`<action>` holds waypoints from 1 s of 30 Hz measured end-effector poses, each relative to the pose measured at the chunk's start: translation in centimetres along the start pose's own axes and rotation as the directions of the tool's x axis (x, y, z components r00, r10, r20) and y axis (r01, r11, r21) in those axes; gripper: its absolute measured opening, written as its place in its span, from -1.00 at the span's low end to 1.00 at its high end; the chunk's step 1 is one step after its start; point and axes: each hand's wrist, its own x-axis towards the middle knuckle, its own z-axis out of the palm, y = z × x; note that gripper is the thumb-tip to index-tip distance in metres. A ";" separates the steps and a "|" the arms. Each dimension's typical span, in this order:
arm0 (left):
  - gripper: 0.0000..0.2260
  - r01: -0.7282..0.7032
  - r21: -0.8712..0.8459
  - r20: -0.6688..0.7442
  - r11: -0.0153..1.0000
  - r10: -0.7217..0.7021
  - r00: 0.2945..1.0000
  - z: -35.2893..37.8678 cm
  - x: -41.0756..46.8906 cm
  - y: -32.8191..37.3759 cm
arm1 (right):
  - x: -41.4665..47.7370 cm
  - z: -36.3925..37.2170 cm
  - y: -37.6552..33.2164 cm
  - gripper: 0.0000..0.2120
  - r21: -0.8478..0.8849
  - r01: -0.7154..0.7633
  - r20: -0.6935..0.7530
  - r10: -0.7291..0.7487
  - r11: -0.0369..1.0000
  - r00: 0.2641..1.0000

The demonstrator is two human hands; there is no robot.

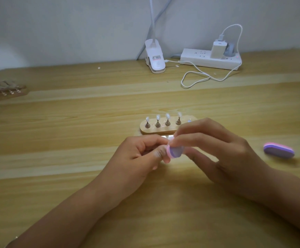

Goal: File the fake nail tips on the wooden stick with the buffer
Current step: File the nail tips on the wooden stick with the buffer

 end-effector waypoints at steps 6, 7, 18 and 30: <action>-0.85 0.025 -0.025 -0.019 0.999 -0.026 0.999 -0.1 0.1 -0.1 | 0.0 0.4 -0.5 -0.84 0.015 0.016 -0.029 -0.015 1.000 0.999; -0.84 0.027 -0.025 -0.023 0.999 -0.027 0.999 0.0 0.1 -0.1 | 0.0 0.4 -0.4 -0.85 0.008 0.031 -0.022 -0.031 0.999 0.999; -0.81 0.080 -0.100 -0.047 0.992 -0.085 0.995 0.2 0.2 0.2 | 0.2 -0.2 0.9 -0.85 -0.009 0.008 -0.023 -0.008 1.000 1.000; -0.79 0.024 -0.046 -0.042 0.999 -0.026 0.999 0.3 0.1 0.2 | 0.1 0.1 -0.2 -0.83 -0.019 0.000 -0.054 -0.001 1.000 0.999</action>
